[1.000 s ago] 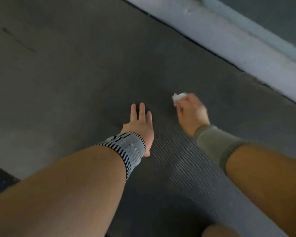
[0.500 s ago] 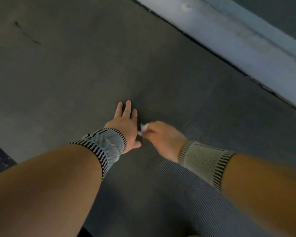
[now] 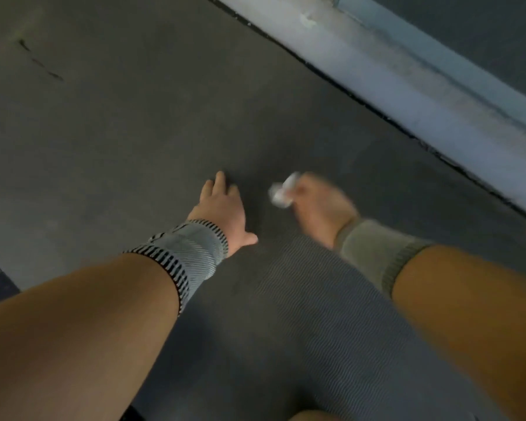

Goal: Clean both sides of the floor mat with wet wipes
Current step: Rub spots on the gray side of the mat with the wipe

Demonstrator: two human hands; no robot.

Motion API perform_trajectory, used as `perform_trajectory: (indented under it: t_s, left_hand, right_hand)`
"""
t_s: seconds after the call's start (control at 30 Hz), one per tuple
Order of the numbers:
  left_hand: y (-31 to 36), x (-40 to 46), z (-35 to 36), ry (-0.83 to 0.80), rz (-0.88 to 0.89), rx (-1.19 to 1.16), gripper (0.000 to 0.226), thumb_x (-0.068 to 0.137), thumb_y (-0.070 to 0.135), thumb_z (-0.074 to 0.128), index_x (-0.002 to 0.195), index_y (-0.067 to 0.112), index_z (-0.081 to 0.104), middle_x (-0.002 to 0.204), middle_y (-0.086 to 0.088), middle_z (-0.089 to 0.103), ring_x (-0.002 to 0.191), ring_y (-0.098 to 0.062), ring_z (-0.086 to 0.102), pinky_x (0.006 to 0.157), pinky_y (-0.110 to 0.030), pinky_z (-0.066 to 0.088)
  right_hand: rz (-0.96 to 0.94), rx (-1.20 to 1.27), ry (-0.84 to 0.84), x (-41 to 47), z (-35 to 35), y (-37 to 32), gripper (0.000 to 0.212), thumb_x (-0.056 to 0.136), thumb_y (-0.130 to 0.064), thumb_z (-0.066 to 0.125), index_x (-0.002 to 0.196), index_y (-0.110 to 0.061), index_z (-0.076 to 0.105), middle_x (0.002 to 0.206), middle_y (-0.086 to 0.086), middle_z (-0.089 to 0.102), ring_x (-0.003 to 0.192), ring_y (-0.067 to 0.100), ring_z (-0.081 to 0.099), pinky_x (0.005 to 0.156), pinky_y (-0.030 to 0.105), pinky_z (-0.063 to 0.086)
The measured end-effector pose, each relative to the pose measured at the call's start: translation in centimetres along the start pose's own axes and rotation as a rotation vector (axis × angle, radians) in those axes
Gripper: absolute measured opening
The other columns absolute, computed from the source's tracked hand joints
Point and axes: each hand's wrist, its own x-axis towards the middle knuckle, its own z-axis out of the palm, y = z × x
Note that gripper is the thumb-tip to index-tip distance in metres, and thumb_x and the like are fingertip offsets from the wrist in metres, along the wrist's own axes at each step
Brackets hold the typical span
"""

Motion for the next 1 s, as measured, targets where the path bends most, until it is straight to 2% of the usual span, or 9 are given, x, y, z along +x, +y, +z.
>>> perform_trajectory:
  t_s: [0.1, 0.27, 0.33, 0.47, 0.6, 0.67, 0.77, 0.83, 1.0]
  left_hand:
    - [3.1, 0.5, 0.8, -0.057, 0.017, -0.064, 0.129, 0.070, 0.054, 0.079, 0.153, 0.020, -0.013, 0.157, 0.000, -0.027, 0.146, -0.034, -0.017, 0.115, -0.056, 0.023]
    - [4.9, 1.1, 0.9, -0.111, -0.049, 0.026, 0.137, 0.066, 0.060, 0.079, 0.150, 0.014, -0.020, 0.155, -0.009, -0.032, 0.142, -0.044, -0.020, 0.113, -0.059, 0.027]
    - [4.8, 1.1, 0.8, -0.110, -0.064, 0.028, 0.136, 0.068, 0.057, 0.078, 0.150, 0.014, -0.021, 0.154, -0.009, -0.032, 0.142, -0.044, -0.020, 0.112, -0.057, 0.029]
    - [5.1, 1.1, 1.0, -0.108, -0.065, 0.040, 0.137, 0.068, 0.059, 0.078, 0.150, 0.013, -0.021, 0.154, -0.010, -0.032, 0.142, -0.044, -0.020, 0.110, -0.055, 0.034]
    - [5.0, 1.2, 1.1, -0.106, -0.057, 0.037, 0.136, 0.068, 0.059, 0.077, 0.149, 0.013, -0.022, 0.154, -0.010, -0.033, 0.142, -0.044, -0.022, 0.110, -0.054, 0.035]
    - [4.9, 1.2, 1.2, -0.095, -0.047, 0.041, 0.136, 0.068, 0.061, 0.076, 0.150, 0.014, -0.022, 0.154, -0.010, -0.033, 0.142, -0.044, -0.022, 0.108, -0.054, 0.037]
    - [4.5, 1.2, 1.5, -0.076, -0.029, 0.073, 0.136, 0.067, 0.066, 0.073, 0.150, 0.016, -0.022, 0.154, -0.008, -0.032, 0.143, -0.044, -0.020, 0.104, -0.049, 0.043]
    - [4.2, 1.2, 1.7, -0.055, -0.014, 0.091, 0.135, 0.066, 0.069, 0.071, 0.150, 0.017, -0.022, 0.155, -0.007, -0.031, 0.143, -0.043, -0.019, 0.102, -0.047, 0.044]
    - [3.5, 1.1, 1.9, -0.012, 0.010, 0.069, 0.135, 0.064, 0.072, 0.071, 0.151, 0.021, -0.019, 0.156, -0.002, -0.028, 0.144, -0.040, -0.018, 0.102, -0.045, 0.043]
  right_hand:
    - [0.425, 0.181, 0.316, 1.4, -2.3, 2.9, 0.021, 0.087, -0.044, 0.057, 0.077, -0.025, 0.058, 0.078, -0.018, 0.061, 0.075, -0.004, 0.055, 0.073, 0.022, 0.046]
    - [-0.120, -0.063, -0.287, -6.8, 1.1, 0.8, 0.025, 0.093, -0.053, 0.035, 0.083, -0.039, 0.053, 0.077, -0.013, 0.053, 0.064, 0.004, 0.053, 0.055, 0.022, 0.036]
    - [-0.100, -0.111, -0.184, -3.9, -1.8, 3.4, 0.025, 0.090, -0.056, 0.041, 0.079, -0.037, 0.055, 0.072, -0.013, 0.056, 0.064, 0.004, 0.055, 0.055, 0.017, 0.036]
    - [0.493, 0.089, 0.391, 2.5, -7.0, 8.4, 0.020, 0.086, -0.049, 0.053, 0.074, -0.033, 0.054, 0.076, -0.013, 0.058, 0.069, 0.000, 0.055, 0.058, 0.022, 0.044]
    - [0.191, -0.066, 0.137, -0.3, -2.9, 7.1, 0.020, 0.089, -0.049, 0.049, 0.086, -0.033, 0.061, 0.089, -0.015, 0.059, 0.082, -0.005, 0.055, 0.074, 0.022, 0.043]
    - [0.046, -0.182, 0.020, -0.7, -3.5, 7.5, 0.021, 0.087, -0.055, 0.047, 0.080, -0.039, 0.058, 0.079, -0.013, 0.057, 0.072, -0.003, 0.054, 0.064, 0.026, 0.041]
    - [0.357, -0.209, 0.297, 3.1, -6.9, 8.9, 0.018, 0.086, -0.049, 0.050, 0.075, -0.035, 0.054, 0.080, -0.009, 0.058, 0.074, 0.006, 0.057, 0.064, 0.029, 0.046]
    - [0.517, -0.158, 0.468, 4.8, -7.0, 8.0, 0.020, 0.090, -0.043, 0.048, 0.076, -0.029, 0.052, 0.084, -0.006, 0.059, 0.072, 0.002, 0.055, 0.058, 0.014, 0.042]
    - [-0.133, -0.224, -0.176, 0.7, -0.8, 2.6, 0.022, 0.089, -0.052, 0.046, 0.082, -0.035, 0.057, 0.079, -0.021, 0.057, 0.067, -0.006, 0.051, 0.059, 0.018, 0.033]
